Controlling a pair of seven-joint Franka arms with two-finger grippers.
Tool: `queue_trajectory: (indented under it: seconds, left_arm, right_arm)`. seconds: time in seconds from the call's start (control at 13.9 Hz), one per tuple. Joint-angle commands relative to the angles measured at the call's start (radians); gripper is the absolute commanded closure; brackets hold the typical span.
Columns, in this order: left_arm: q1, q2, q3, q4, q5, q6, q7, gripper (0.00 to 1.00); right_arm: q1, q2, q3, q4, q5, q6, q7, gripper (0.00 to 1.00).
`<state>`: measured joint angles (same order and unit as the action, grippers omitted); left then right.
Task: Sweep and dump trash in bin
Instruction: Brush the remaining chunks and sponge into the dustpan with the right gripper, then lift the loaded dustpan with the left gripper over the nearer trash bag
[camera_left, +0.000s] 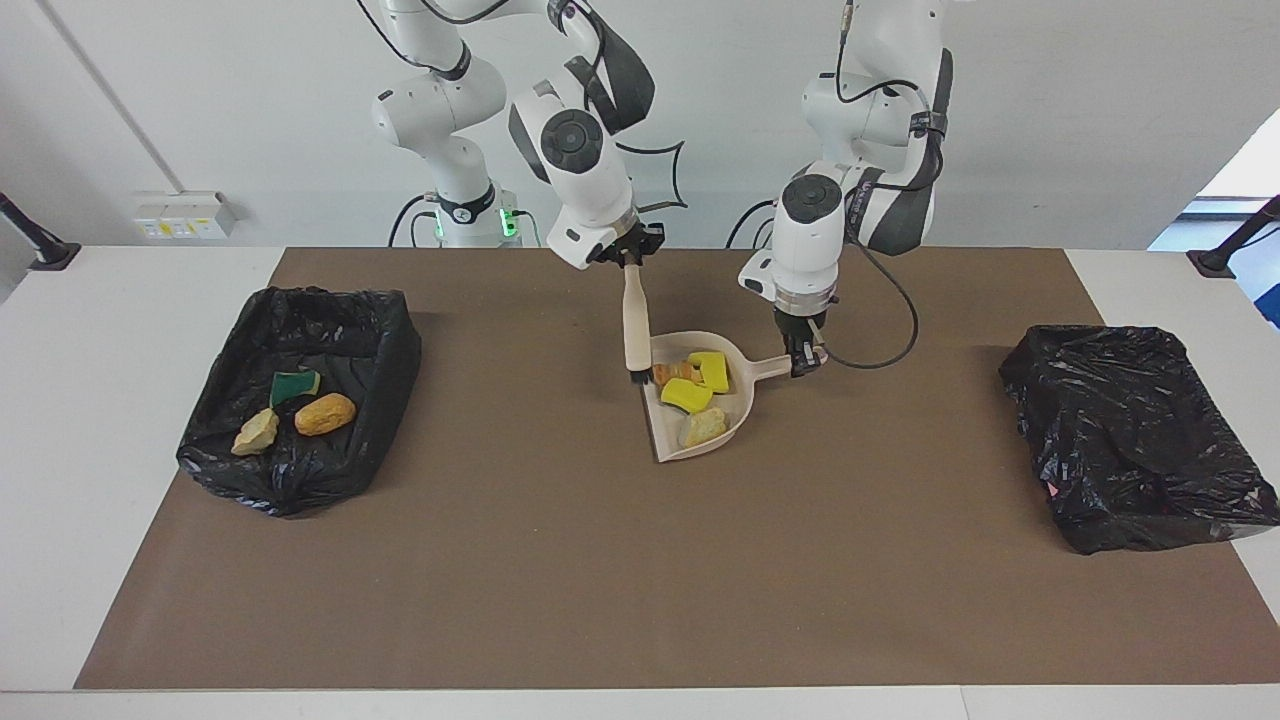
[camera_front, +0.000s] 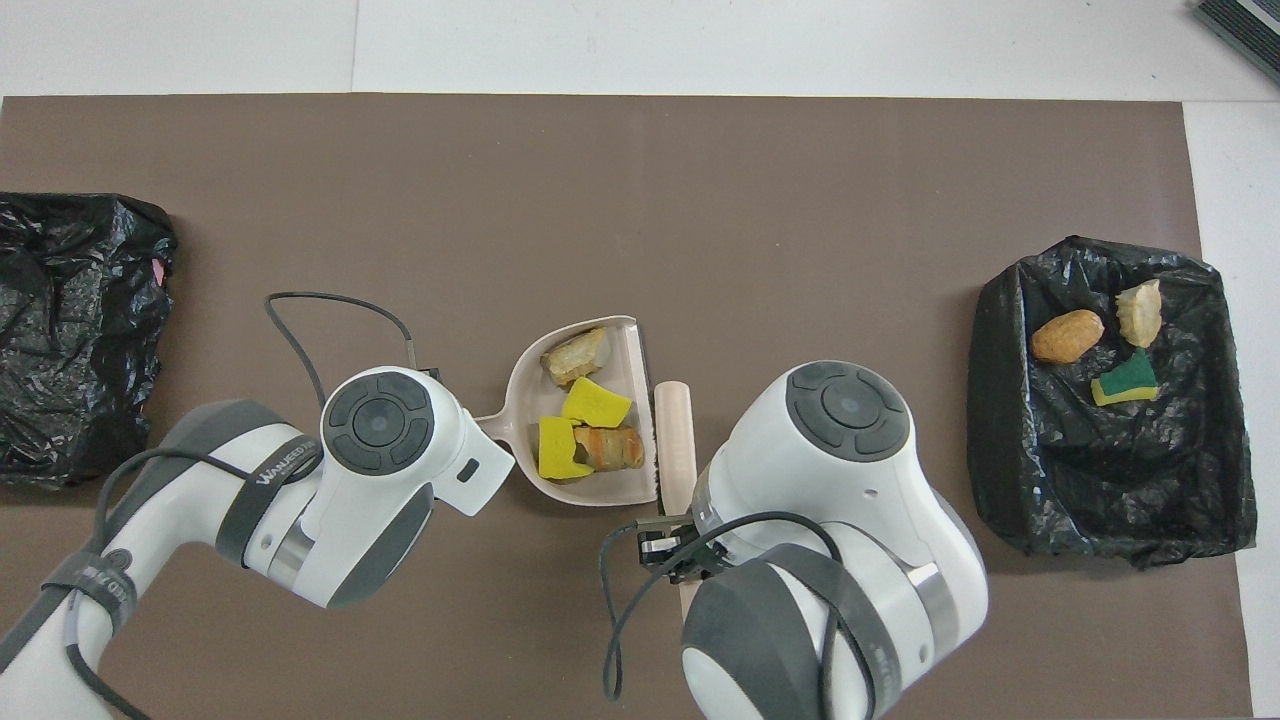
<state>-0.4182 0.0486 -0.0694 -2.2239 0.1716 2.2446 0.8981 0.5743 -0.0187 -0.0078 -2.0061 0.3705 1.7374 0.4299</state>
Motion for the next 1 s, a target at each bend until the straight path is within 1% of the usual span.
queue_trajectory:
  seconds: [0.0, 0.14, 0.29, 0.5, 0.57, 0.65, 0.72, 0.79, 0.93]
  left_arm:
    - [0.024, 0.010, -0.003, -0.002, -0.069, 0.043, 0.062, 1.00]
    - [0.050, 0.029, -0.003, 0.032, -0.090, 0.032, 0.103, 1.00]
    - [0.090, 0.031, -0.003, 0.075, -0.109, -0.003, 0.172, 1.00]
    - [0.162, 0.040, -0.001, 0.205, -0.142, -0.167, 0.304, 1.00]
    - [0.186, 0.040, -0.001, 0.240, -0.147, -0.207, 0.336, 1.00]
    - [0.212, 0.040, -0.001, 0.275, -0.147, -0.245, 0.363, 1.00]
    - [0.243, 0.040, -0.001, 0.317, -0.147, -0.281, 0.383, 1.00]
    - [0.272, 0.045, -0.001, 0.360, -0.147, -0.324, 0.416, 1.00]
    - [0.332, 0.080, 0.000, 0.470, -0.146, -0.411, 0.513, 1.00]
  right_arm:
    - [-0.005, -0.003, 0.014, 0.039, -0.045, -0.058, 0.073, 1.00]
    - [0.013, -0.013, 0.028, 0.056, -0.079, -0.075, 0.150, 1.00]
    - [0.055, -0.032, 0.034, 0.038, -0.070, -0.044, 0.200, 1.00]
    - [0.091, -0.061, 0.039, 0.006, -0.065, -0.027, 0.228, 1.00]
    - [0.108, -0.078, 0.039, -0.026, -0.062, 0.023, 0.239, 1.00]
    - [0.151, -0.086, 0.039, -0.058, -0.062, 0.080, 0.250, 1.00]
    - [0.180, -0.077, 0.039, -0.077, -0.062, 0.117, 0.269, 1.00]
    - [0.196, -0.073, 0.039, -0.092, -0.062, 0.138, 0.283, 1.00]
    - [0.206, -0.075, 0.039, -0.120, -0.062, 0.162, 0.285, 1.00]
